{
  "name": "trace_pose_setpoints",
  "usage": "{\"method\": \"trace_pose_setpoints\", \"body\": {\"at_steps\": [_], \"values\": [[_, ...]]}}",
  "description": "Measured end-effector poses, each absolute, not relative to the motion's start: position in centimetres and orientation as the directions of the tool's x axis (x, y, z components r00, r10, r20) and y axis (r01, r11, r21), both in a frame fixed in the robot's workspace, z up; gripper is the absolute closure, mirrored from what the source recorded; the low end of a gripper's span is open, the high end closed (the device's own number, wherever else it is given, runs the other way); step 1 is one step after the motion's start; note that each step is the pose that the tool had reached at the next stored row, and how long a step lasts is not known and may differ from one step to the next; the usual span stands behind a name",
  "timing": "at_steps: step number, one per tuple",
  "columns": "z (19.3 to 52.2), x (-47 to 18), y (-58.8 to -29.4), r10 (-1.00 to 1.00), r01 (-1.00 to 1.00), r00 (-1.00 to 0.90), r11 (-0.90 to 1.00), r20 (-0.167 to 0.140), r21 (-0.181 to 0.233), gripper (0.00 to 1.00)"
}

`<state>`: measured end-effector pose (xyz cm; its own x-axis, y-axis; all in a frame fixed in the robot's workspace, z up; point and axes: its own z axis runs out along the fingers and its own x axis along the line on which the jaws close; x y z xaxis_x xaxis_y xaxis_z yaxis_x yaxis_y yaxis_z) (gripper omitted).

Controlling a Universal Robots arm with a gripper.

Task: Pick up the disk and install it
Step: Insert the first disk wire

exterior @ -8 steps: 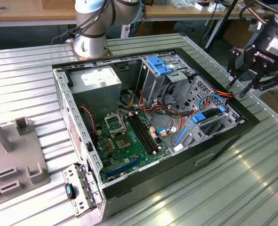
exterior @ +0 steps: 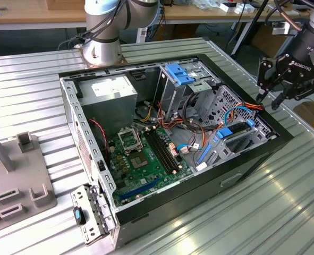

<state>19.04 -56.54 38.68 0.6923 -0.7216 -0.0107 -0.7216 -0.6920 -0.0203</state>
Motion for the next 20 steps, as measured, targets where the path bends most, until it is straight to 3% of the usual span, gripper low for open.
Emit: {"method": "trace_pose_setpoints", "body": {"at_steps": [20], "values": [[37.2,19.9,-56.5,-0.645,-0.645,0.764,-0.764,-0.009,-0.028,0.56]]}}
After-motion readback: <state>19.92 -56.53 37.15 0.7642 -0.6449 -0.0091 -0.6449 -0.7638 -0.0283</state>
